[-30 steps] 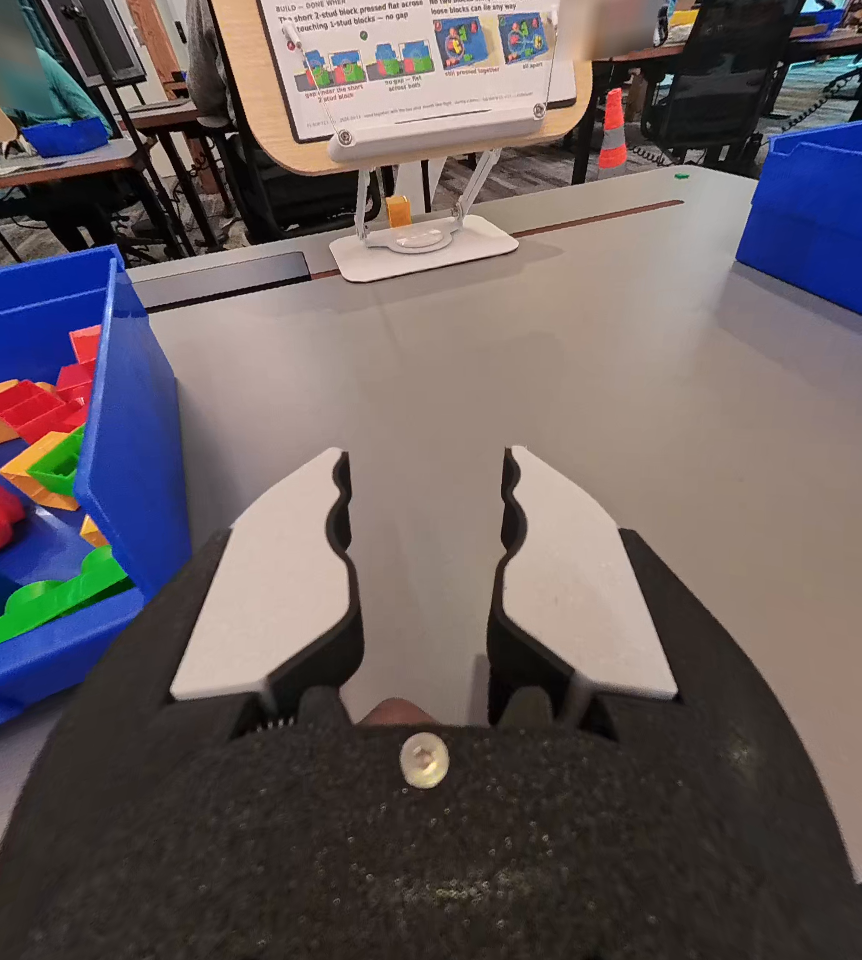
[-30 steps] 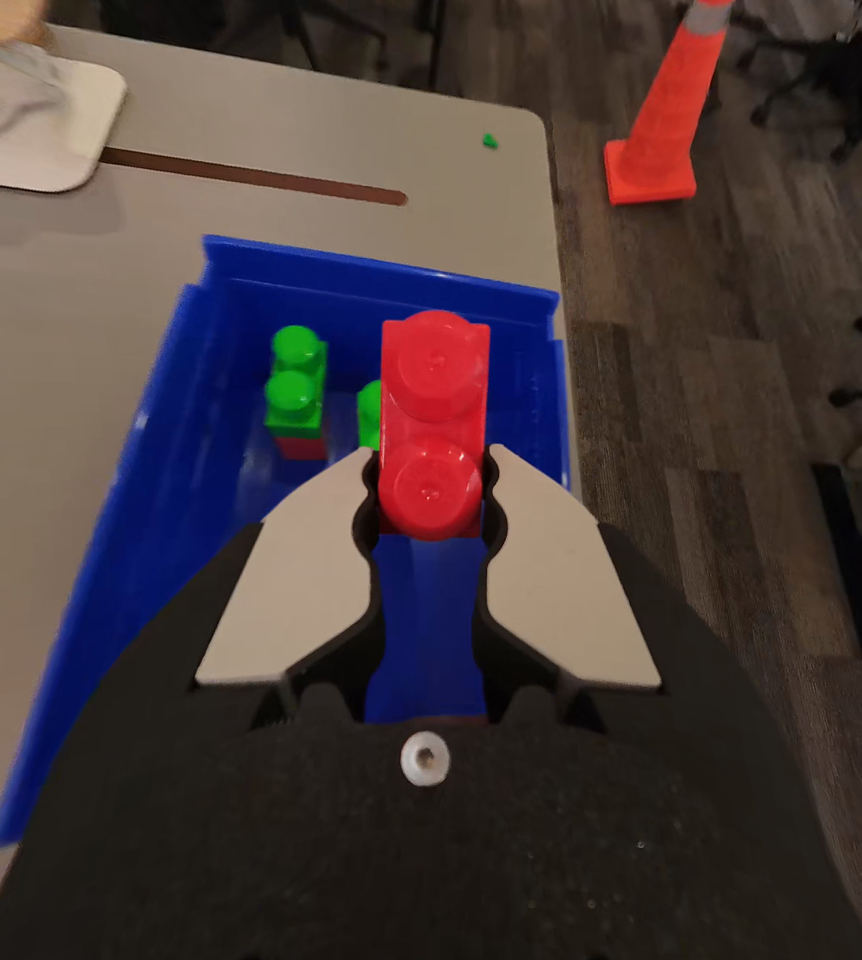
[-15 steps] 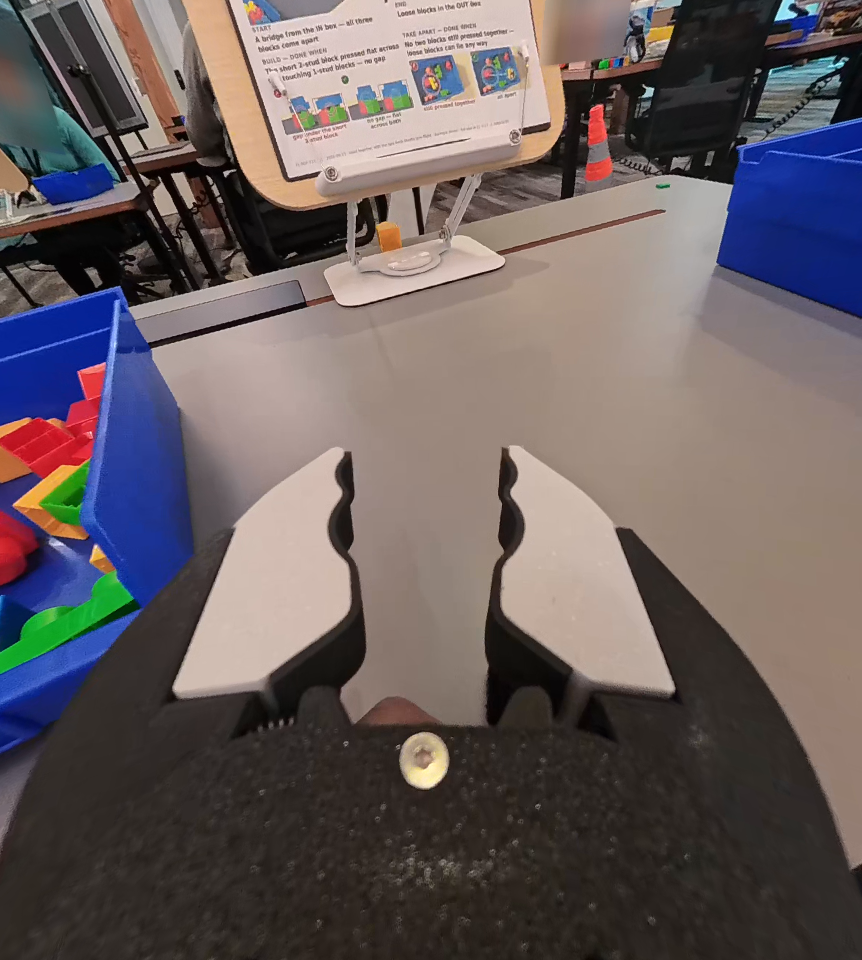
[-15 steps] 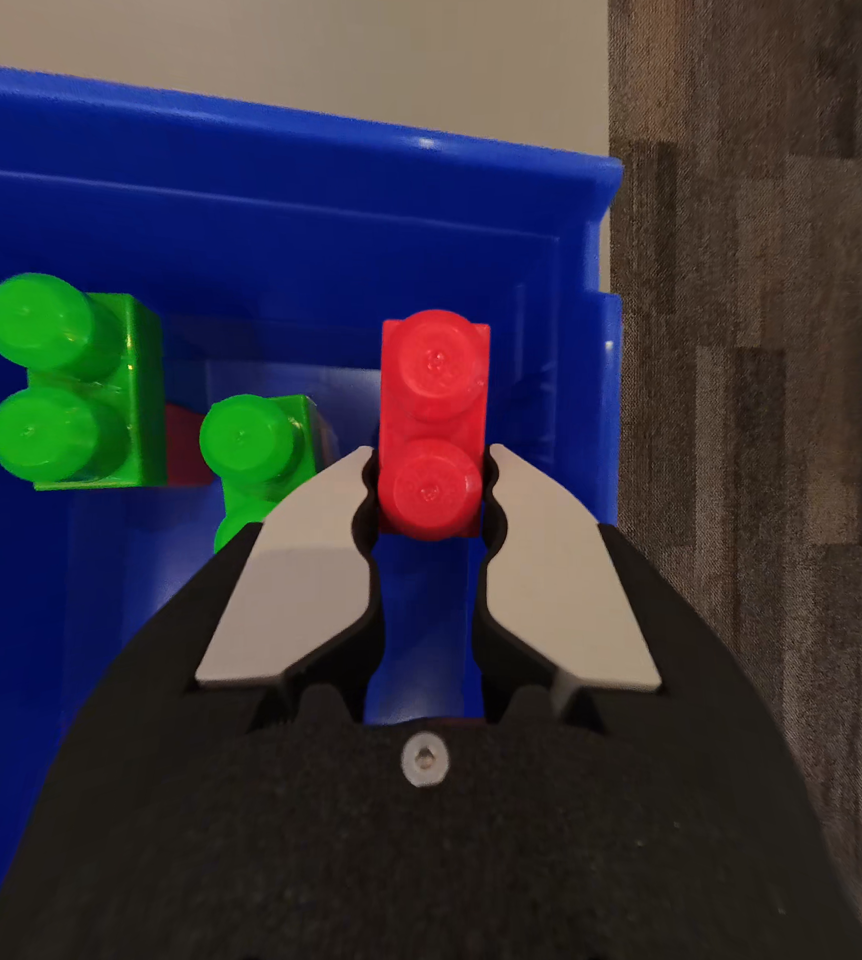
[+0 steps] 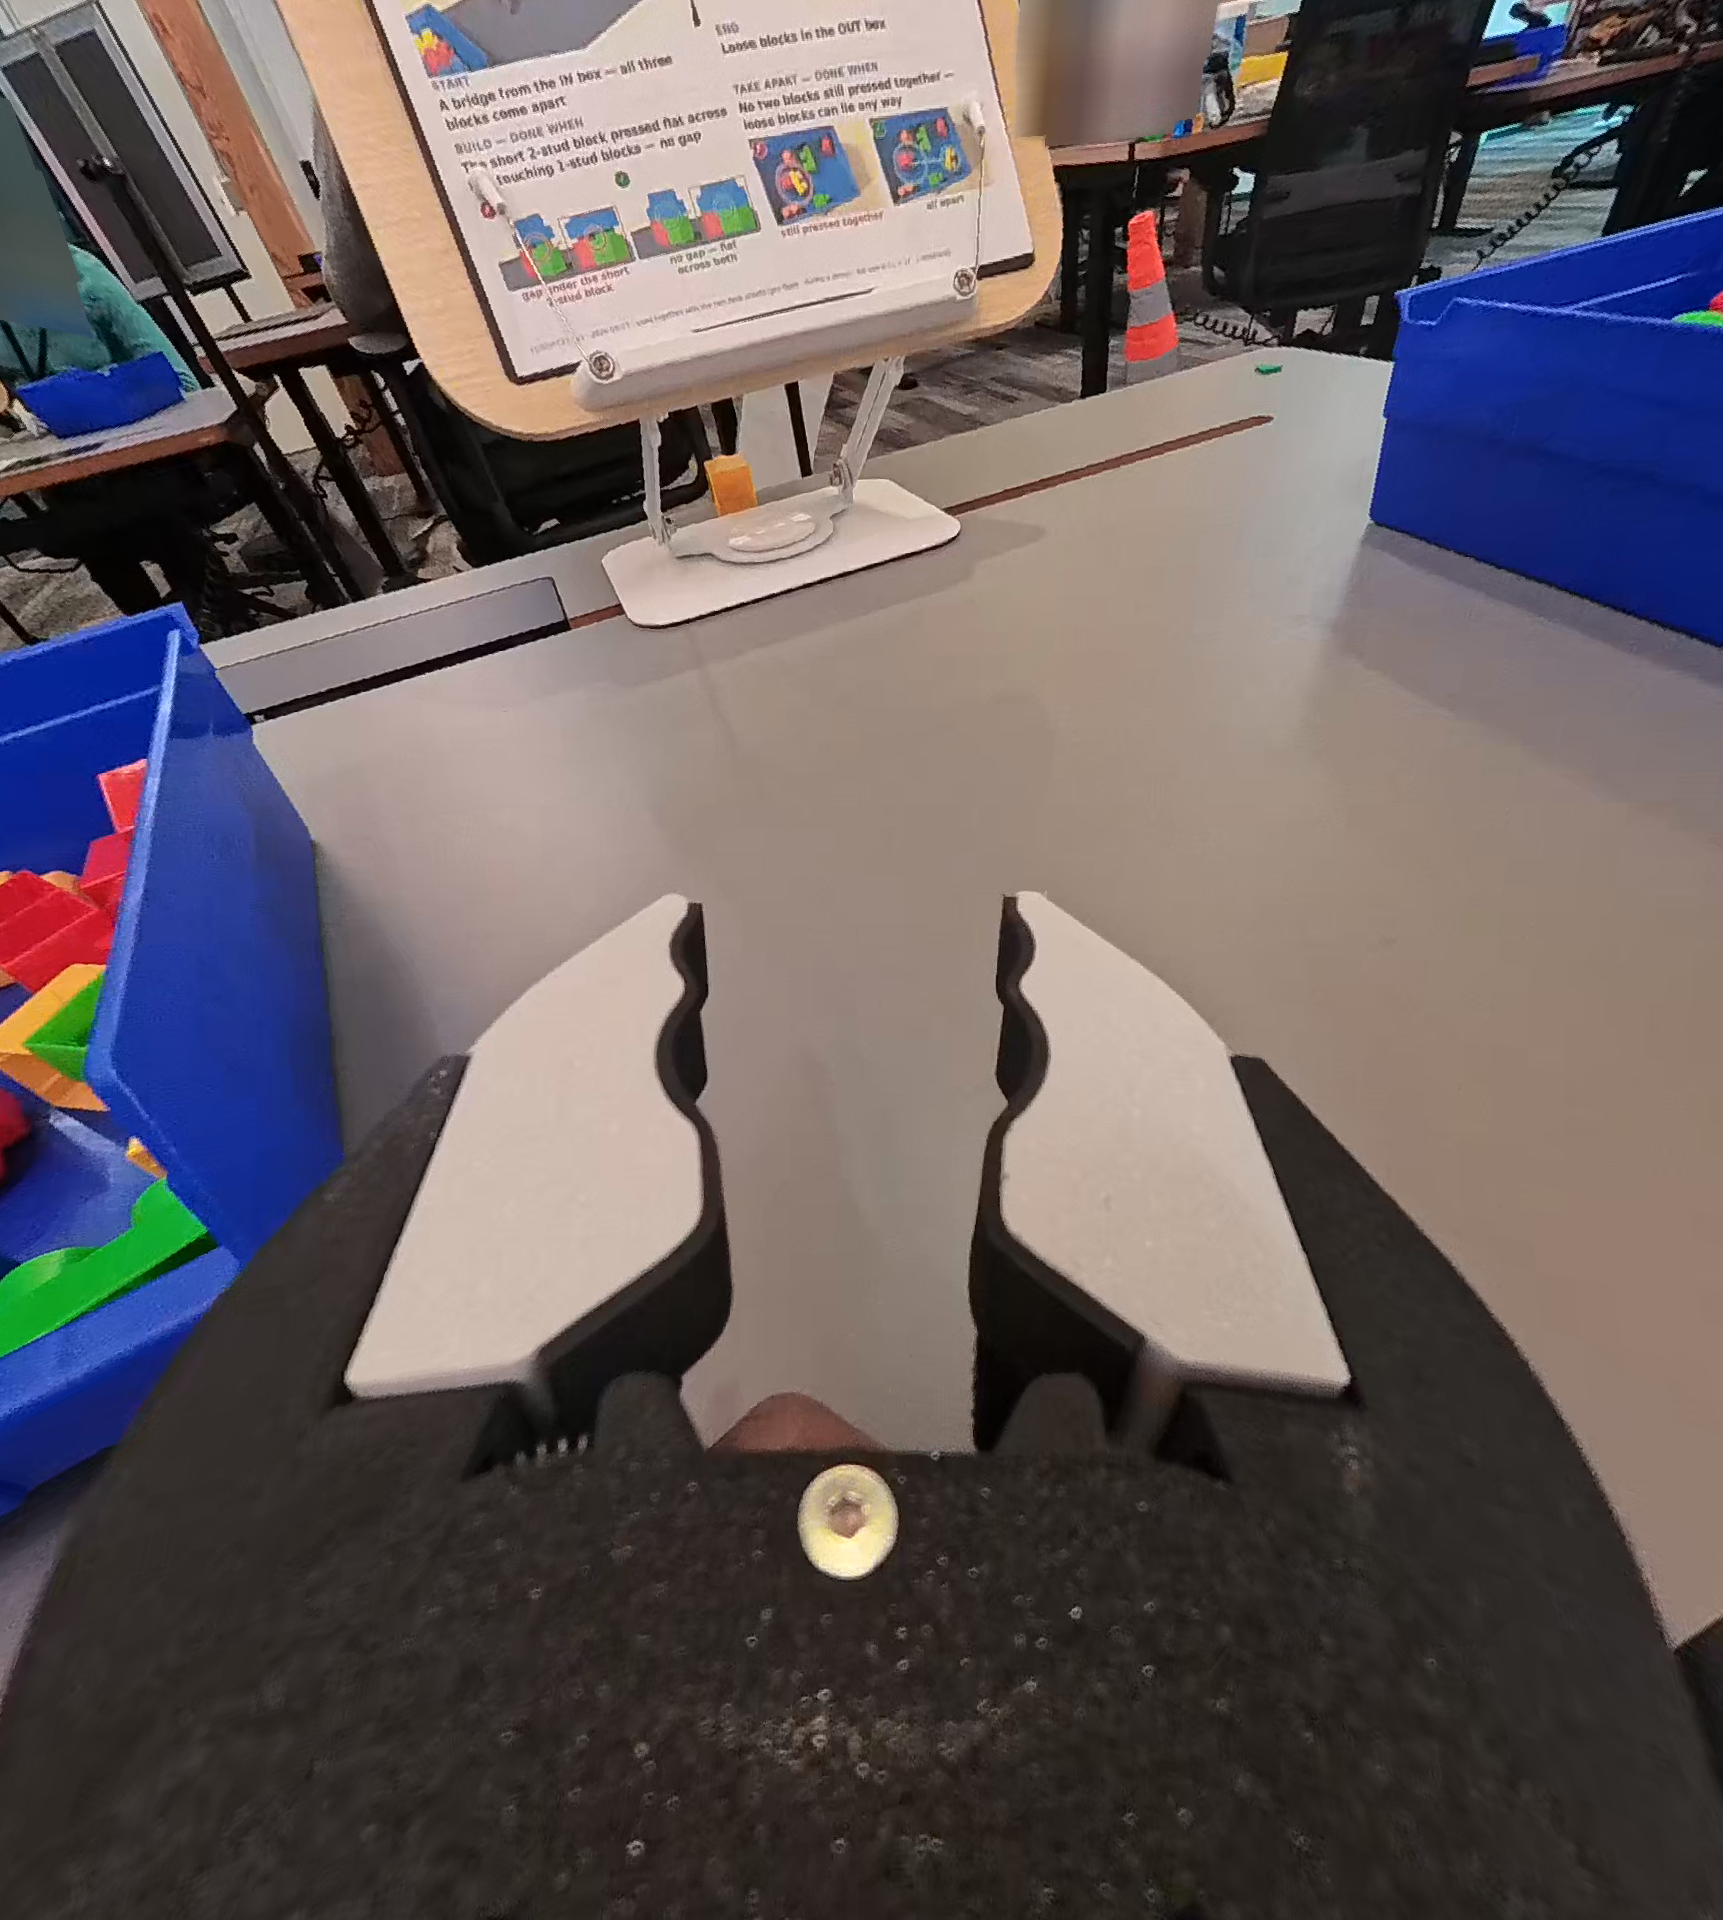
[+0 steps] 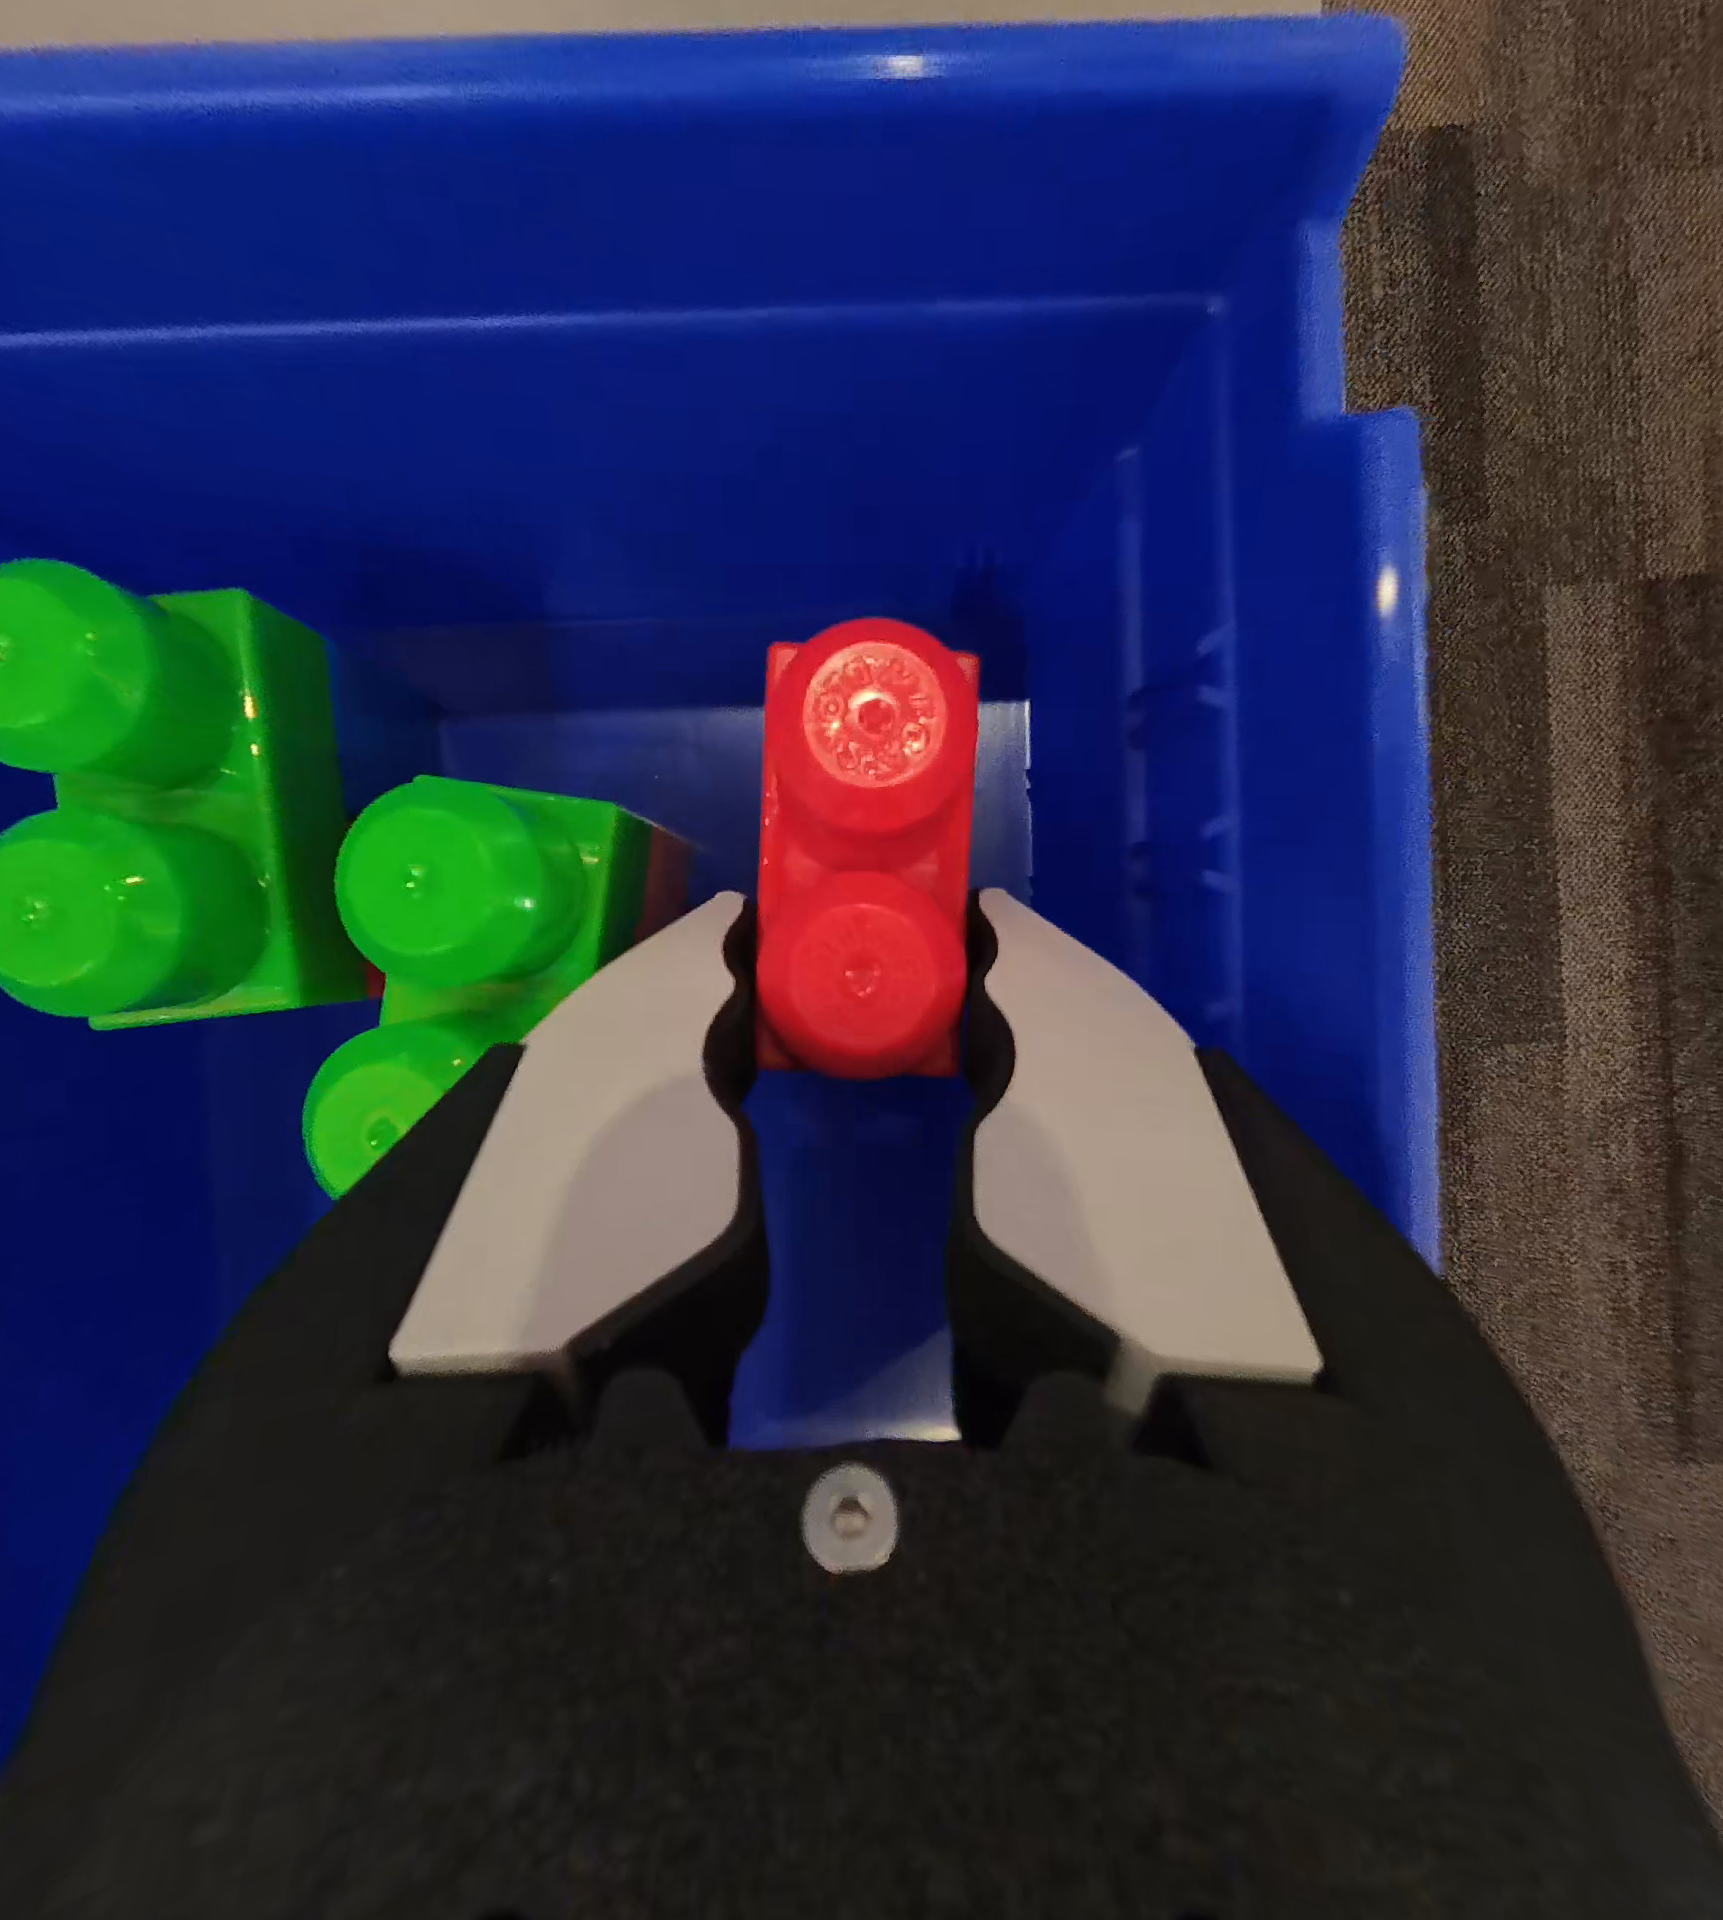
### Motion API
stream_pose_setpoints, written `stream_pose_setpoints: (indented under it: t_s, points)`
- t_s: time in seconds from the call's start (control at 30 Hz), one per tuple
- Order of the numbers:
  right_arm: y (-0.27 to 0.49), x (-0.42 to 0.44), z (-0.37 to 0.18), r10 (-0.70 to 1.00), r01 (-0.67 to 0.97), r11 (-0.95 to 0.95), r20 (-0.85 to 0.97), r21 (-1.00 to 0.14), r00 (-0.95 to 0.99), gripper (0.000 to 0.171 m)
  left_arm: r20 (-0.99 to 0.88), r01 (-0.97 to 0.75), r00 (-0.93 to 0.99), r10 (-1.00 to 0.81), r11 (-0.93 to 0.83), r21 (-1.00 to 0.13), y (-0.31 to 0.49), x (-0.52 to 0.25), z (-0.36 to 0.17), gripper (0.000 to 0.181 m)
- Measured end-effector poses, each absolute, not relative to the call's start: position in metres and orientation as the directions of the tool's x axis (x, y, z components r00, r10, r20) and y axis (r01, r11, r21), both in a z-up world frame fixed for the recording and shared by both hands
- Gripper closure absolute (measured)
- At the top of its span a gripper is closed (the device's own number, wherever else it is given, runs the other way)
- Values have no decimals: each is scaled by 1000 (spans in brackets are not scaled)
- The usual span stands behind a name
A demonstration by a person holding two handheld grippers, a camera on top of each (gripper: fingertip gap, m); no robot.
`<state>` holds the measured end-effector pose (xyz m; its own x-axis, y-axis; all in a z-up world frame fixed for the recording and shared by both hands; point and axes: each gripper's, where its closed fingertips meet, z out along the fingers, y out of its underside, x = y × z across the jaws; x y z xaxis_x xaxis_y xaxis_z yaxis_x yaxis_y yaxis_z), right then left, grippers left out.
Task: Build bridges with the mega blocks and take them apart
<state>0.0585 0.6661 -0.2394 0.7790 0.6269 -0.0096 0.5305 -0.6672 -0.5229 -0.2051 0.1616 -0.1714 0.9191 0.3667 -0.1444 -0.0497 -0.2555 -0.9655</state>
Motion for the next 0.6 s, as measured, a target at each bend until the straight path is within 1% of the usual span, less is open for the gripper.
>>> stream_pose_setpoints:
  t_s: [0.1, 0.27, 0.37, 0.43, 0.5, 0.6]
  points:
    - [664, 58, -238, 639, 540, -655, -6, -529, 769, 133, -145, -52, 921, 362, -254, -966, 162, -203, -170, 128]
    - [658, 59, -224, 658, 542, -633, -16, -553, 753, 112, -140, -51, 924, 356, -249, -967, 162, -201, -167, 128]
    - [653, 63, -201, 674, 550, -599, 5, -582, 739, 107, -143, -54, 926, 349, -254, -966, 162, -199, -167, 128]
    - [646, 66, -172, 687, 540, -557, 16, -630, 727, 107, -147, -60, 927, 345, -252, -966, 162, -197, -165, 128]
    - [632, 69, -128, 702, 523, -471, 57, -711, 710, 106, -159, -74, 926, 342, -249, -966, 161, -196, -162, 128]
    - [588, 73, -48, 711, 456, -202, 190, -867, 677, 105, -158, -76, 924, 349, -237, -969, 159, -199, -156, 127]
